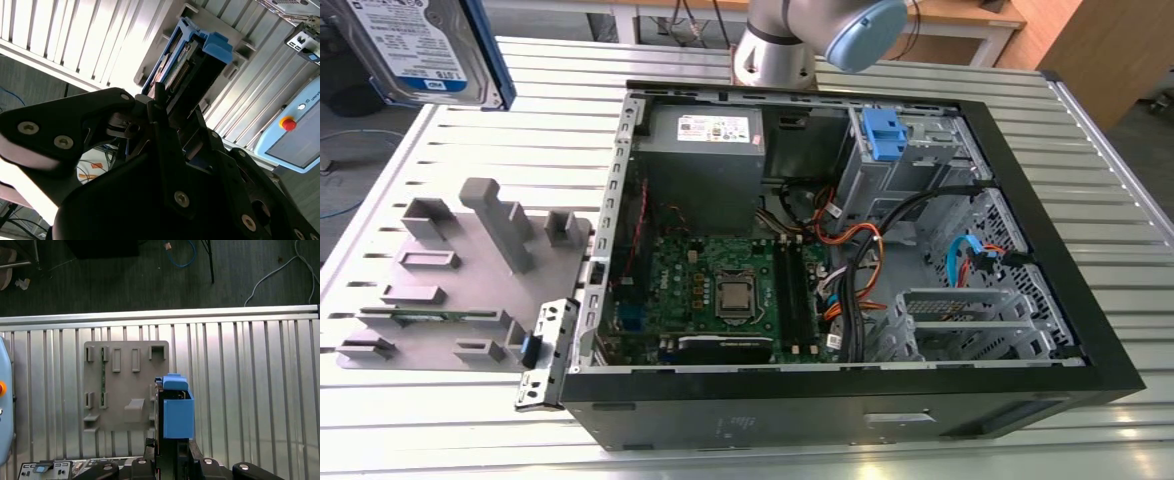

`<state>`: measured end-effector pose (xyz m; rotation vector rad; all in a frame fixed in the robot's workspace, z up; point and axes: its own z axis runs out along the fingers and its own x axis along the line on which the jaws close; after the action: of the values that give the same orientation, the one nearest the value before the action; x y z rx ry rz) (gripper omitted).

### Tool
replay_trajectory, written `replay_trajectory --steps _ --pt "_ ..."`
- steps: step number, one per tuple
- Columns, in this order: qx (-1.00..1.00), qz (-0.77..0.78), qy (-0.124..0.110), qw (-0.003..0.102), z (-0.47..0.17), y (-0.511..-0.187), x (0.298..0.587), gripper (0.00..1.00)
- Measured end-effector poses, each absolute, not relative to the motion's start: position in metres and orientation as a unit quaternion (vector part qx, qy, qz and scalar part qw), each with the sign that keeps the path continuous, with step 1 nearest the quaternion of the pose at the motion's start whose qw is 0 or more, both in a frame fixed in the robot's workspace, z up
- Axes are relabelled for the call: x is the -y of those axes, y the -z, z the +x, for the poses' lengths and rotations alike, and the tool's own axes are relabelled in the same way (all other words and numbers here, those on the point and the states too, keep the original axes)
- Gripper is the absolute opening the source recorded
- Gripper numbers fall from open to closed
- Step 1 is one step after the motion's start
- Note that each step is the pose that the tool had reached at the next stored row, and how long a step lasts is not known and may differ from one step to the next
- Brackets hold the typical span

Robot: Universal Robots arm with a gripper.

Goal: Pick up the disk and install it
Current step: 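Pick up the disk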

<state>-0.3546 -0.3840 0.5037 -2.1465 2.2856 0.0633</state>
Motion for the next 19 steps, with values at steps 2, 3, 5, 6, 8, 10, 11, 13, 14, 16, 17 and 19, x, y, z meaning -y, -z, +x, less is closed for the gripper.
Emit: replay_trajectory --steps 2,3,5,6,8,10,11,13,14,16,17,19 --pt "-0.729 -0.684 -0.02 0.003 -0.352 -0.504 0.384 0.35" --pt "-0.729 -0.684 -0.02 0.003 -0.351 -0.504 0.384 0.35" --pt "-0.729 -0.684 -0.02 0.003 -0.347 -0.504 0.384 0.35" --pt "-0.729 -0.684 -0.02 0.003 -0.346 -0.504 0.384 0.35" --pt "-0.729 -0.684 -0.02 0.003 -0.342 -0.504 0.384 0.35" --pt "-0.729 -0.684 -0.02 0.003 -0.338 -0.504 0.384 0.35" --pt "-0.729 -0.684 -0.02 0.003 -0.336 -0.504 0.384 0.35" --pt "-0.729 -0.684 -0.02 0.003 -0.334 -0.504 0.384 0.35" --pt "-0.729 -0.684 -0.02 0.003 -0.333 -0.504 0.384 0.35" --pt "-0.729 -0.684 -0.02 0.003 -0.331 -0.504 0.384 0.35" --pt "-0.729 -0.684 -0.02 0.003 -0.331 -0.503 0.384 0.35" --pt "-0.729 -0.684 -0.02 0.003 -0.331 -0.504 0.384 0.35"
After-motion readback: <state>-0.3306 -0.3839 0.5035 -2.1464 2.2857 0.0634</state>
